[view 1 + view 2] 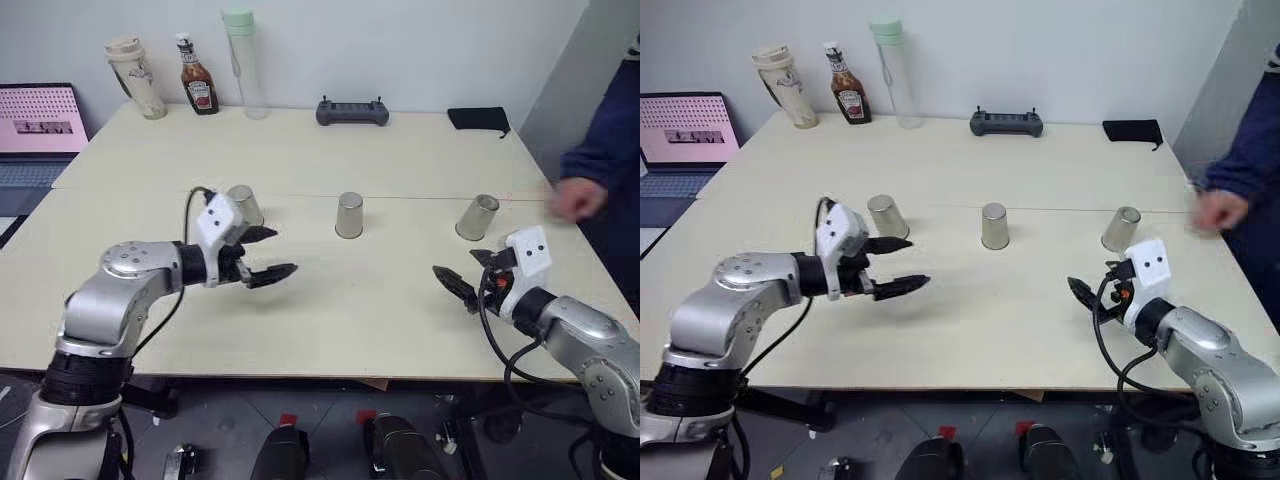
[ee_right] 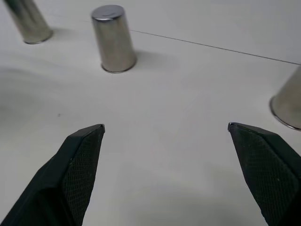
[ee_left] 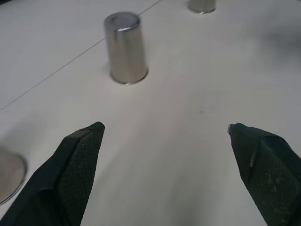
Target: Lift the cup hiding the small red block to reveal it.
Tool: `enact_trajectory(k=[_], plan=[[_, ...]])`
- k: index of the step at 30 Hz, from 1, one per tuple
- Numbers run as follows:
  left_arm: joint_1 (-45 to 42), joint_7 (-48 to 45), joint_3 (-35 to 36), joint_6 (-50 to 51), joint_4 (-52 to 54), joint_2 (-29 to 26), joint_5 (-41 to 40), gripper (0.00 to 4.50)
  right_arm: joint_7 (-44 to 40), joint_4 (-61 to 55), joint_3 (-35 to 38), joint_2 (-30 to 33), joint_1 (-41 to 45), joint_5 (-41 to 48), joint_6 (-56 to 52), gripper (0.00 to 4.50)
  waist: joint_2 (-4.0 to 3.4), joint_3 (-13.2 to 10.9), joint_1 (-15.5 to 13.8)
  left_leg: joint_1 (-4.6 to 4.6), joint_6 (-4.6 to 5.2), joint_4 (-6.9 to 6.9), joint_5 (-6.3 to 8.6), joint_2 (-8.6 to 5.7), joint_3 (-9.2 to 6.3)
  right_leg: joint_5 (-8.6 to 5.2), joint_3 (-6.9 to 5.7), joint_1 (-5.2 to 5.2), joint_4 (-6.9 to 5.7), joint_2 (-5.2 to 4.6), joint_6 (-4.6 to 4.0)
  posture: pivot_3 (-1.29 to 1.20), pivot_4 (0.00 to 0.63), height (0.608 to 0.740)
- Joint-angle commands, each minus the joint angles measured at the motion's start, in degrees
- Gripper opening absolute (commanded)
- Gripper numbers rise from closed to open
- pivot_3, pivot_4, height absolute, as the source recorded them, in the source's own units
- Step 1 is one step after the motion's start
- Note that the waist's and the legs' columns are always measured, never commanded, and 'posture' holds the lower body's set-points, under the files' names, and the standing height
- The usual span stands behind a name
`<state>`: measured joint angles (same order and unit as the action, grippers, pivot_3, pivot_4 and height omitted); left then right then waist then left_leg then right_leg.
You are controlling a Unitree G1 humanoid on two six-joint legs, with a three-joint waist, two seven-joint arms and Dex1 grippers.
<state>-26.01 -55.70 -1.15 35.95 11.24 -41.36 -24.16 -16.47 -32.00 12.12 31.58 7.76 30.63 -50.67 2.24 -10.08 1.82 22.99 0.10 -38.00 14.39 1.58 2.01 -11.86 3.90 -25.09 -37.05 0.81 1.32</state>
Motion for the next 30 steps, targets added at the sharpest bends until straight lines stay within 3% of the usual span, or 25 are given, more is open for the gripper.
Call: enact_trajectory(k=[1,7,12,22,30], plan=[[-6.2,1.2,-6.4,-2.6,1.6,7.5,0.6,4.50,3.6,9.6,0.6,-1.1,5.5,-6.7,7.5,4.47,0.01,0.0,-0.1,0.01,0.00,-0.07,0.00,-0.01,-0.01,0.03,0.00,0.02,0.01,0.00,0.05,0.00,0.150,0.740],[-13.4,9.7,-13.8,-8.4,-7.8,21.0,9.0,4.50,3.8,31.1,-1.0,-2.0,14.7,-13.7,17.6,4.47,0.00,0.0,0.2,-0.10,0.02,-0.21,-0.02,-0.13,0.15,0.16,0.20,0.17,0.01,0.04,0.25,0.00,0.150,0.740],[-16.4,14.8,-15.1,-10.5,-13.6,30.3,11.4,4.50,0.4,49.5,-1.5,-4.4,23.2,-15.4,27.3,4.47,0.00,0.0,0.6,-0.08,0.03,-0.02,-0.01,-0.14,0.17,0.33,0.23,0.08,0.06,0.15,0.51,0.00,0.150,0.740],[-17.6,16.3,-14.8,-12.2,-19.1,35.2,12.5,4.50,-0.2,80.2,-1.9,-5.0,38.4,-20.6,42.3,4.47,-0.11,0.0,1.1,-0.05,0.03,0.00,-0.01,-0.12,0.15,0.34,0.26,0.04,0.03,0.14,0.50,0.00,0.150,0.740],[-18.0,16.5,-14.1,-12.4,-20.6,35.7,12.4,4.50,-1.8,96.3,-1.8,-5.2,46.9,-22.7,50.9,4.47,-0.11,0.0,1.4,-0.04,0.03,0.04,-0.01,-0.11,0.11,0.34,0.26,0.05,0.05,0.11,0.50,0.00,0.150,0.740]])
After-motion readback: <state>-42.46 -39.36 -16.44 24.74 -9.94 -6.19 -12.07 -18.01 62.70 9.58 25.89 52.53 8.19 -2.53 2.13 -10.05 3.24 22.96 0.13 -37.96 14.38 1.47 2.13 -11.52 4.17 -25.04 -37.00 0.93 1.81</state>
